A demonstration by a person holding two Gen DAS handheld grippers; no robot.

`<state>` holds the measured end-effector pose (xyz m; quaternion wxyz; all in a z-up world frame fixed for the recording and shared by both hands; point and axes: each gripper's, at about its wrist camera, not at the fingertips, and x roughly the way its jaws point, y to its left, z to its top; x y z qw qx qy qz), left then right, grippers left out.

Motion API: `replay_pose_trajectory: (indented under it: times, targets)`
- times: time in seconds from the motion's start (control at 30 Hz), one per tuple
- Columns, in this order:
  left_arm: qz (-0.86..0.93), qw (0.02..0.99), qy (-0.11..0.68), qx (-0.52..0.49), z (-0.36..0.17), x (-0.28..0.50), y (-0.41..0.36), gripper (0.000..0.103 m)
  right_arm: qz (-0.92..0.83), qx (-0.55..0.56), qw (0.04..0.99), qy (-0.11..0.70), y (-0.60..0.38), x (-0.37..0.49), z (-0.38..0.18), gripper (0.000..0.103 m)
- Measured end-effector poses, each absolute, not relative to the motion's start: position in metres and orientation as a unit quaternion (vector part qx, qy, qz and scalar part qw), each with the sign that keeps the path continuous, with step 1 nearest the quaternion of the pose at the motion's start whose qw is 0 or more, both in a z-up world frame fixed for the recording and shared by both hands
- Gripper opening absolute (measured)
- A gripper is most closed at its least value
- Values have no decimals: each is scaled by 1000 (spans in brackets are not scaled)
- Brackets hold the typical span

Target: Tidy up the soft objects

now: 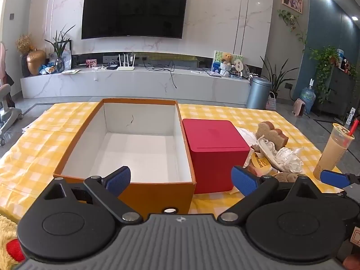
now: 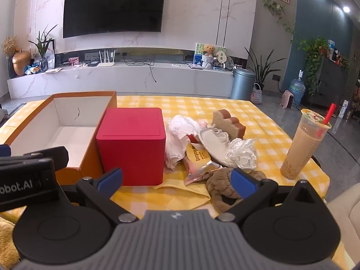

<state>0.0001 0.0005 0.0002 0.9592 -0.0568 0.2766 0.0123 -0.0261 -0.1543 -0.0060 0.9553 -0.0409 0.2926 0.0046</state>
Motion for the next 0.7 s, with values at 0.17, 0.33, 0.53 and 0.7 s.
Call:
replay_pose_trajectory:
  times: [0.17,0.33,0.53,0.7]
  targets:
    - [18,959,279,-51,-1,-1,-6,103,6,-42,954,297,-153,-27,-6,100]
    - [18,957,285,-52,-3,1,-7,103,6,-42,952,303,-154,-24,-11,100]
    - [18,955,291,-52,-4,2,-2,103,4,-47,951,306,-153,-25,-11,100]
    - [20,954,296,-51,-4,2,-1,103,1,-53,950,307,-152,-24,-12,100]
